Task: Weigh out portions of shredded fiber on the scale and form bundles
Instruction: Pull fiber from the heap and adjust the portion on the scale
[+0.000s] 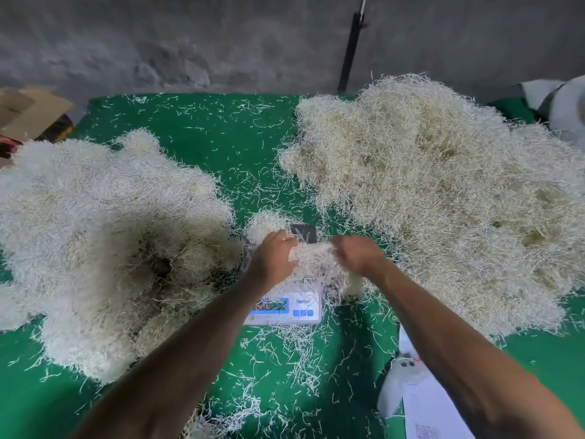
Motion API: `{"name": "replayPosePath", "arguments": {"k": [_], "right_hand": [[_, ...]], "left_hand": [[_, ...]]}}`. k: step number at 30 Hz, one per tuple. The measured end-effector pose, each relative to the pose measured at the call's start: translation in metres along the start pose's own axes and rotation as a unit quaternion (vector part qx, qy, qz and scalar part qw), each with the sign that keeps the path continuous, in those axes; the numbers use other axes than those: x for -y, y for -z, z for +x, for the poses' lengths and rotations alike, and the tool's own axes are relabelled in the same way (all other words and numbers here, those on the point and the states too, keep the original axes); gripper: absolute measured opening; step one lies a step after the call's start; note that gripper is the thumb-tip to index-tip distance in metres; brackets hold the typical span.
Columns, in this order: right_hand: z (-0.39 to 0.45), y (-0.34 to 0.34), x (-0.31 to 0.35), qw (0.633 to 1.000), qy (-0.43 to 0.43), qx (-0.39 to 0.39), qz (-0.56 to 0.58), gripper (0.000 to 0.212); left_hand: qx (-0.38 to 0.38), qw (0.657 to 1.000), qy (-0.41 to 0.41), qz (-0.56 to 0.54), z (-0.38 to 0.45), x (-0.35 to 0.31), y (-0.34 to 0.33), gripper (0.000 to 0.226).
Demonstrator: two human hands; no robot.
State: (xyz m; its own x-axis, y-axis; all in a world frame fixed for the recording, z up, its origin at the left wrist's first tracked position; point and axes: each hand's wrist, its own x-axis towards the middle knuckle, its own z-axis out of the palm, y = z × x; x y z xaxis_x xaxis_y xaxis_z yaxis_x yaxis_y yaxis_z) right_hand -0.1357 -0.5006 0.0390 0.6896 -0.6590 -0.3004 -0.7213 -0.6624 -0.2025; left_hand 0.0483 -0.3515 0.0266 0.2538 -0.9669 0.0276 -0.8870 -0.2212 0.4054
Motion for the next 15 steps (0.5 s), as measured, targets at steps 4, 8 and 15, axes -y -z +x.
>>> {"name": "replayPosePath", "arguments": {"k": [4,8,15], "right_hand": [[0.010,0.027,-0.050,0.960,-0.200,-0.091,0.174,0.011],[0.016,0.058,-0.095,0.869,-0.320,-0.074,0.370,0.025],[0.013,0.105,-0.103,0.558,-0.290,-0.367,0.685,0.049]], "left_hand": [[-0.028,0.999,0.020,-0.030,-0.002,0.000,-0.003,0.050],[-0.049,0.996,0.068,-0.026,-0.001,0.001,-0.001,0.037],[-0.041,0.992,0.115,0.019,-0.009,0.006,0.000,0.041]]}}
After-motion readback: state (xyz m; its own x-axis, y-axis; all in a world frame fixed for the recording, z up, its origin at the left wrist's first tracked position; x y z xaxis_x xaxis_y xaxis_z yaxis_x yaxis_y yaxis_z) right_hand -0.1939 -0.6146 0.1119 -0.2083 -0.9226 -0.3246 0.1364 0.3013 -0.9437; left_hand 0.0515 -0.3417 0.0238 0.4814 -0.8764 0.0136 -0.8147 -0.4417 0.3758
